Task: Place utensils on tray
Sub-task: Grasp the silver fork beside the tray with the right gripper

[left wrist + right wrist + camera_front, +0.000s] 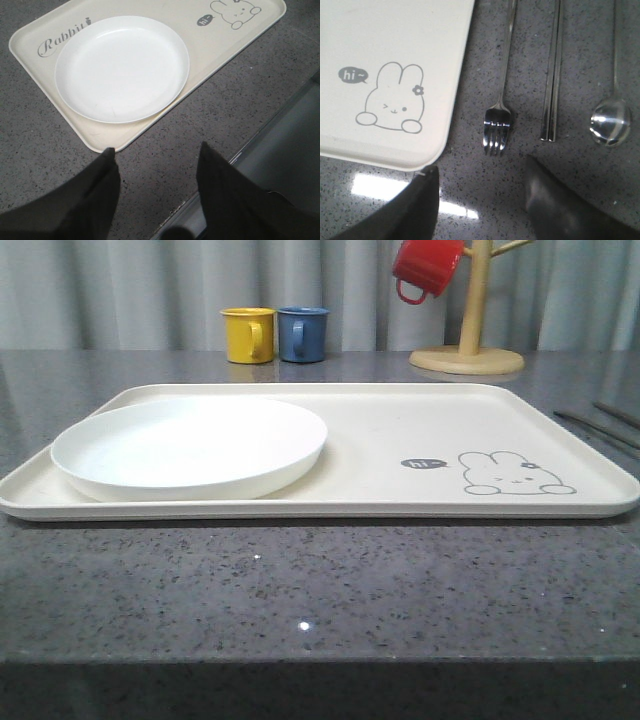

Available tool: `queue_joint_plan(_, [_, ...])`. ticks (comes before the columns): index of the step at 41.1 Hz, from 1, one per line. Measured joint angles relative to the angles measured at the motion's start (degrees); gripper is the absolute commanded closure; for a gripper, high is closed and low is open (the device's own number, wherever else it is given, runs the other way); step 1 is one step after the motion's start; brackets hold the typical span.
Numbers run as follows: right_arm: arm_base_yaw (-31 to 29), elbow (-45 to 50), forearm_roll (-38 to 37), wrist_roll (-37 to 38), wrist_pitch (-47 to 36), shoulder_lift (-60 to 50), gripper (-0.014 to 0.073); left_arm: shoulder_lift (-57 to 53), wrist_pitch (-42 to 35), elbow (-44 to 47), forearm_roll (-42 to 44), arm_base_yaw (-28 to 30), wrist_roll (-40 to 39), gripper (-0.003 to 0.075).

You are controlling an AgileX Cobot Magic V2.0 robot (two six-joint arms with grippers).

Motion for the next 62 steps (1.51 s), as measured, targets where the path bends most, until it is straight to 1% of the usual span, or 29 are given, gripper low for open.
queue_joint_plan(7, [0.09,-5.82,-0.25,0.00,2.28,10.21,0.0179,0.00,0.00,0.00,0.00,0.00,0.00,0.0372])
queue_joint_plan(17, [0.09,-12.99,-3.18,0.00,3.77,24.52,0.0179,0.00,0.00,0.00,0.00,0.00,0.00,0.0372])
queue_joint_plan(23, [0.09,-16.23,-5.97,1.88,5.03,31.07,0.0179,0.00,0.00,0.00,0.00,0.00,0.00,0.0372])
queue_joint_plan(30, [0.09,-18.74,-6.69,3.17,5.28,35.78,0.0188,0.00,0.00,0.00,0.00,0.00,0.00,0.0372])
queue_joint_plan(35, [0.09,-19.57,-6.69,3.28,5.05,37.71,0.0242,0.00,-0.11,0.00,0.00,0.00,0.00,0.0372])
queue_joint_plan(42, [0.09,-20.01,-6.69,3.39,4.80,38.39,0.0349,0.00,-0.11,0.00,0.00,0.00,0.00,0.0372])
queue_joint_plan(49, [0.09,-20.01,-6.72,3.39,4.80,38.39,0.0520,0.00,-0.11,0.00,0.00,0.00,0.00,0.0372])
queue_joint_plan(52, [0.09,-20.01,-6.48,3.39,4.89,38.39,0.0575,0.00,-0.11,0.00,0.00,0.00,0.00,0.0372])
queue_joint_plan(55, [0.09,-20.04,-5.97,3.39,5.03,38.39,0.0601,0.00,-0.11,0.00,0.00,0.00,0.00,0.0372])
queue_joint_plan(62, [0.09,-20.14,-5.40,3.39,5.51,38.29,0.0602,0.00,-0.11,0.00,0.00,0.00,0.00,0.0372])
